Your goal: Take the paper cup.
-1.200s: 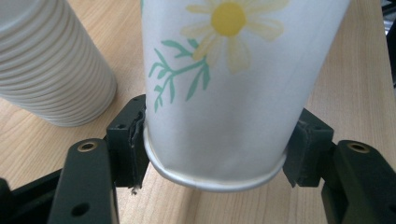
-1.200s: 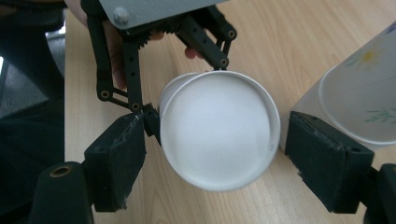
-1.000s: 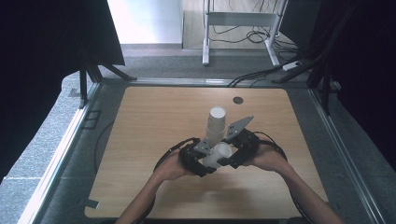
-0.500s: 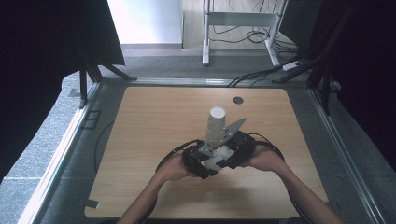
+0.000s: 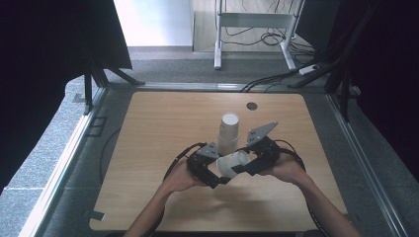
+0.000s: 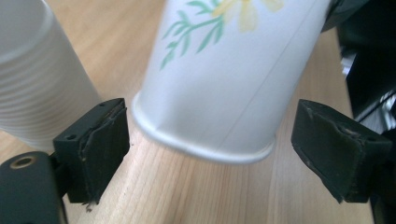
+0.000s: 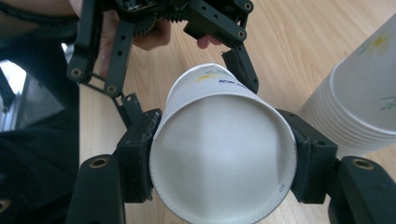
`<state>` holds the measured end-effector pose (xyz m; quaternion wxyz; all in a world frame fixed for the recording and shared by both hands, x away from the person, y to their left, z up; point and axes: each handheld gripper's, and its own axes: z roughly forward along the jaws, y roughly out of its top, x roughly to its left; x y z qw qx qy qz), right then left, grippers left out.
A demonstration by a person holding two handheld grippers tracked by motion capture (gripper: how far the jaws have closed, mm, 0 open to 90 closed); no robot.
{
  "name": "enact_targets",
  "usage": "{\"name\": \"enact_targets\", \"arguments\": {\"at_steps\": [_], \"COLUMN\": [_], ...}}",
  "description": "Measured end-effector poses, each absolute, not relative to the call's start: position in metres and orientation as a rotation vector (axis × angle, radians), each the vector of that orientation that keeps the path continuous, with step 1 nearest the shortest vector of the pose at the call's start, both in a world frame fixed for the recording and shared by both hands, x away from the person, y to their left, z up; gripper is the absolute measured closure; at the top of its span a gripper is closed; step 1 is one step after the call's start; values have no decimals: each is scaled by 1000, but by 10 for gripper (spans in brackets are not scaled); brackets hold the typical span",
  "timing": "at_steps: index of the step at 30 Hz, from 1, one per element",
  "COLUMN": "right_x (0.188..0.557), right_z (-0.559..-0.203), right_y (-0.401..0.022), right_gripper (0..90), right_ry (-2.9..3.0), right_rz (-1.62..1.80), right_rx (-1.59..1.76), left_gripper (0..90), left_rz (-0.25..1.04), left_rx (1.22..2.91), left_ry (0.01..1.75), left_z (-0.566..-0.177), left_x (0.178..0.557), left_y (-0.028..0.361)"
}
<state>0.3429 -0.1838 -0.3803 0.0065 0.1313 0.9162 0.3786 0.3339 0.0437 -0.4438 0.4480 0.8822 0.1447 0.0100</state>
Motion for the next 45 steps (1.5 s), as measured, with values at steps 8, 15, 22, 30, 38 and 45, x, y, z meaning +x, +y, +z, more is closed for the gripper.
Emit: {"name": "enact_targets", "arguments": {"at_steps": [8,15,22,30,38,45], "right_x": [338,333,331,330,333,336], "right_z": [-381,-388,-393,-394,-394,-394], "right_y": [-197,-206,-211,-211,-212,-212], "right_gripper": [367,368,367,369,368,350], "right_ry": [2779,2720,2704,2711,2739,2770], "right_rz": [1353,1476,1545,1566,1556,1526], "right_rx": [425,419,397,362,357,369], "left_gripper": [119,138,193,269,335,380], "left_rz": [26,5,-7,-14,-11,-7], "left_rx": [2047,2034,2038,2029,2032,2045], "left_ry": [369,334,283,232,220,213], "left_z": [-438,-441,-443,-443,-445,-445], "left_x": [332,330,329,328,327,327], "left_y": [57,55,50,49,50,51]}}
